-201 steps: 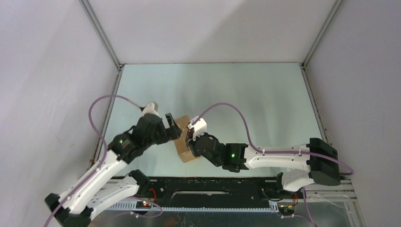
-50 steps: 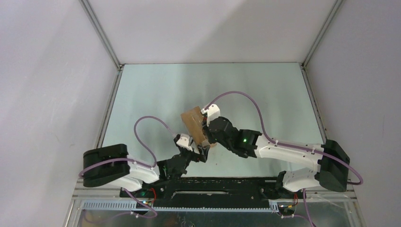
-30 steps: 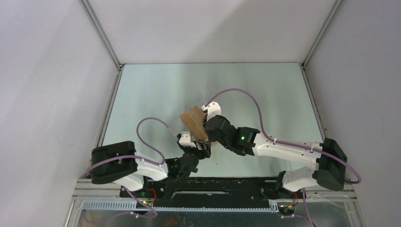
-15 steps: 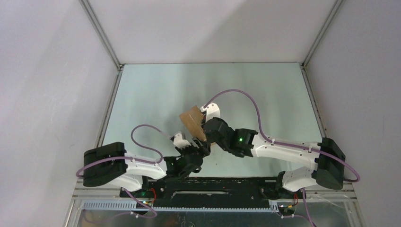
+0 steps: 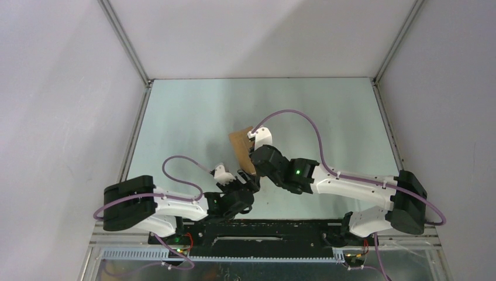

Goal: Unpack the express box

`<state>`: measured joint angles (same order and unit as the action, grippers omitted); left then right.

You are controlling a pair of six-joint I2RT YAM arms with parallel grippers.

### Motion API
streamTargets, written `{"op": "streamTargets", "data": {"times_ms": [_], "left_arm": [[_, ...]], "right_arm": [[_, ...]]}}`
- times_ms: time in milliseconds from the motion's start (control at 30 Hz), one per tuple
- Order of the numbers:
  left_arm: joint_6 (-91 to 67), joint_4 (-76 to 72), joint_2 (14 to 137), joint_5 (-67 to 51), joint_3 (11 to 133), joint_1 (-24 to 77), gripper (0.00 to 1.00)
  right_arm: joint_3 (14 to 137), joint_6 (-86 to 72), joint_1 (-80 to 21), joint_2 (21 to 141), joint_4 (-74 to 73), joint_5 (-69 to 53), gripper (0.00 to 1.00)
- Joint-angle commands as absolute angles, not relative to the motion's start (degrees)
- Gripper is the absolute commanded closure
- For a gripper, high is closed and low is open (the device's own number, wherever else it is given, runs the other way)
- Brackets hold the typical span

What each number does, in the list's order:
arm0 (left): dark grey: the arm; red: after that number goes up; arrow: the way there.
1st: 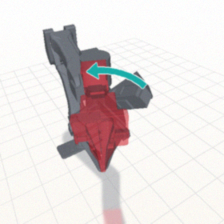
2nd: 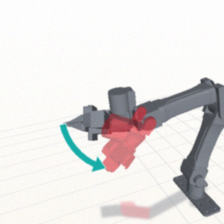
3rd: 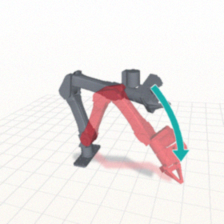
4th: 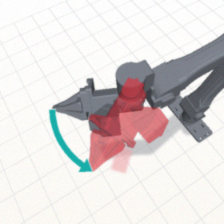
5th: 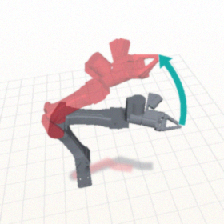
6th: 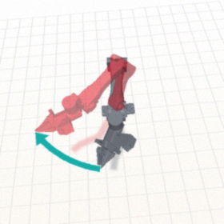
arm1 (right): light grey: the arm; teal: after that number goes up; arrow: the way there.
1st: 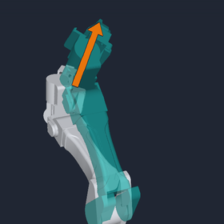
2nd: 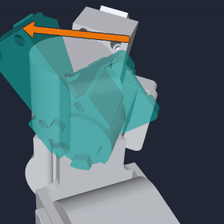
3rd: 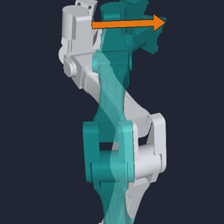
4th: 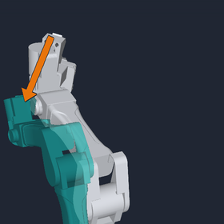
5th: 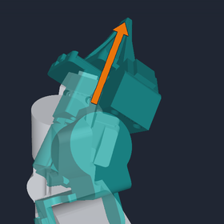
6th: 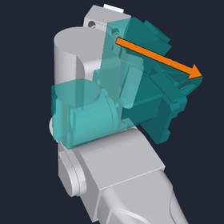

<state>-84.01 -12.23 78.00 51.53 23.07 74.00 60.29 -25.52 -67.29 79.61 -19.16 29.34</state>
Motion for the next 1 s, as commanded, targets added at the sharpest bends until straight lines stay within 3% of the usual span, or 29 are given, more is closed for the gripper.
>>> {"op": "streamTargets", "data": {"times_ms": [0, 367, 633, 900, 967], "left_arm": [[-85.7, -9.7, 78.4, 61.2, 25.2, 71.0, 0.17], [-77.4, -12.8, 72.8, 59.6, 23.8, 69.0, 0.14], [-80.3, 12.9, 61.3, 52.4, 29.2, 68.9, 0.01], [-80.2, 22.6, 47.2, 46.5, 29.2, 66.1, 0.0], [-76.5, 18.4, 43.5, 41.3, 26.5, 61.5, 0.0]], "right_arm": [[62.1, -26.8, -69.7, 79.4, -26.8, 22.9, 1.0], [60.5, -27.9, -70.6, 82.7, -26.8, 21.1, 1.0], [58.2, -23.1, -66.8, 81.9, -21.1, 20.0, 1.0], [58.2, -24.3, -66.6, 83.9, -19.4, 21.0, 1.0], [58.2, -24.6, -66.7, 84.1, -19.3, 21.2, 1.0]]}}
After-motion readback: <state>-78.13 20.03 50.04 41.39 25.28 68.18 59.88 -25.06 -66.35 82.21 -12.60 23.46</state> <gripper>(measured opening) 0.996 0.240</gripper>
